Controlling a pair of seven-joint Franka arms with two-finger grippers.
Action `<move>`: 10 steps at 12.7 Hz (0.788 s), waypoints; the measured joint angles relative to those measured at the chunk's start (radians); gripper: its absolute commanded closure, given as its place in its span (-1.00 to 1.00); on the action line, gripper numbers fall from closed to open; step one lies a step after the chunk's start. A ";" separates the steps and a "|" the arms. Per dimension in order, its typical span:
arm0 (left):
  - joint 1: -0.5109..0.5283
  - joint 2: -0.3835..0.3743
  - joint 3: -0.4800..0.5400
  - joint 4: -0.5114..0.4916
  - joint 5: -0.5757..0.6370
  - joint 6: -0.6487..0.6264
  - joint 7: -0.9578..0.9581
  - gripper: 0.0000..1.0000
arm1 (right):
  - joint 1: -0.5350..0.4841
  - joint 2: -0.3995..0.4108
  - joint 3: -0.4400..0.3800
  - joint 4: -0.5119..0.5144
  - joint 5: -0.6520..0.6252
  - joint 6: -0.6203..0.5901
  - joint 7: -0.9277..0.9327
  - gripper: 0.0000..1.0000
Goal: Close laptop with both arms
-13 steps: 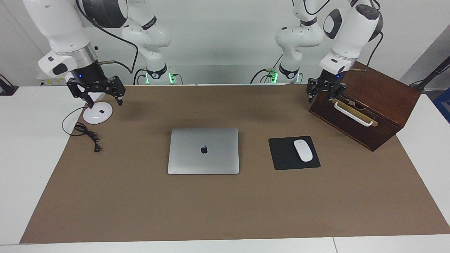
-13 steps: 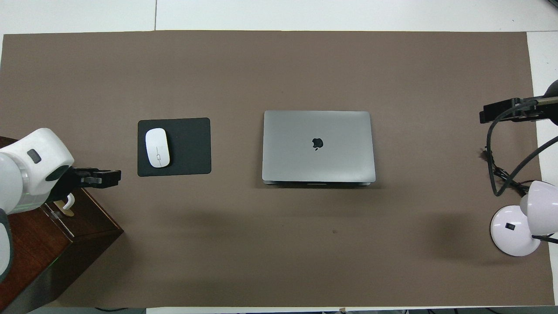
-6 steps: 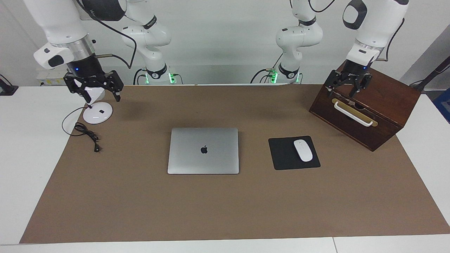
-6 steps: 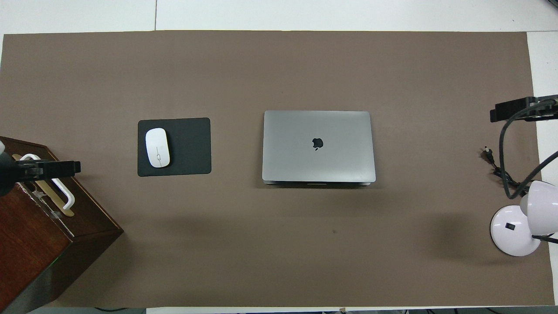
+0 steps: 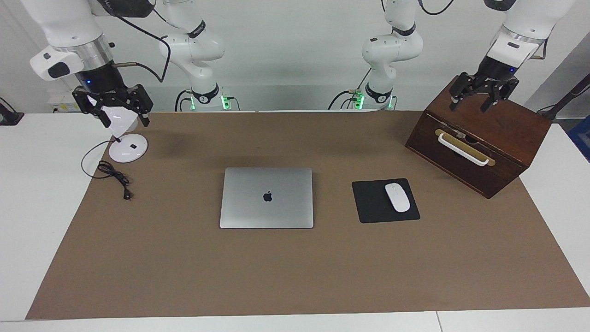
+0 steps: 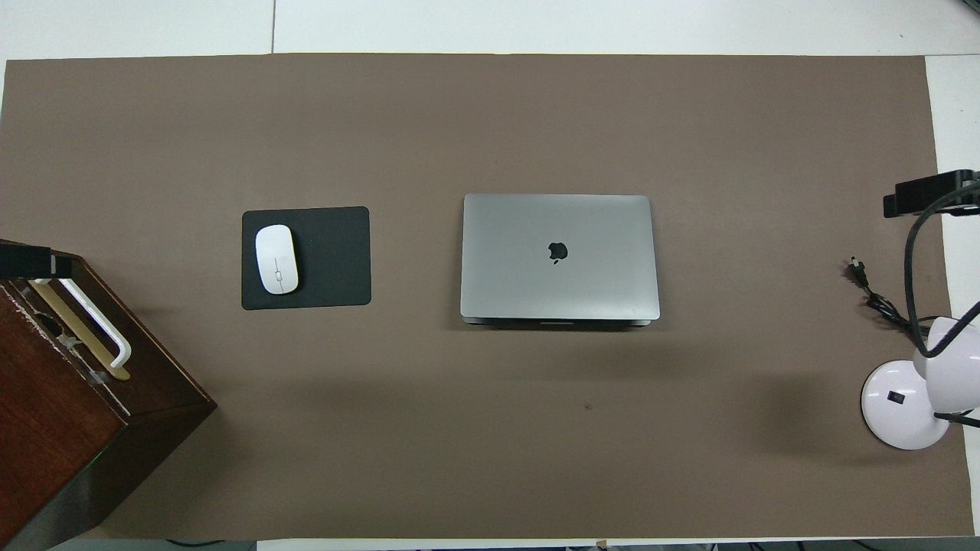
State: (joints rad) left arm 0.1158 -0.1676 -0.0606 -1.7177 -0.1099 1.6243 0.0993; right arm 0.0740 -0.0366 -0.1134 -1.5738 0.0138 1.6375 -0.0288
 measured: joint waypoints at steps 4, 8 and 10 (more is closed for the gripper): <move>-0.001 0.076 -0.009 0.065 0.033 -0.061 0.000 -1.00 | 0.003 0.013 0.003 -0.005 0.000 -0.017 0.001 -1.00; -0.008 0.108 -0.018 0.066 0.063 -0.070 -0.001 -1.00 | 0.003 0.013 0.003 -0.005 -0.001 -0.032 0.002 -1.00; -0.045 0.111 -0.021 0.066 0.084 -0.059 -0.003 -1.00 | 0.003 0.013 0.002 -0.005 -0.002 -0.033 0.002 -1.00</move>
State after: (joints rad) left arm 0.0708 -0.0563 -0.0819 -1.6512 -0.0263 1.5652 0.0962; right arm 0.0766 -0.0239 -0.1117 -1.5793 0.0118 1.6048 -0.0267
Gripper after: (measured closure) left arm 0.000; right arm 0.000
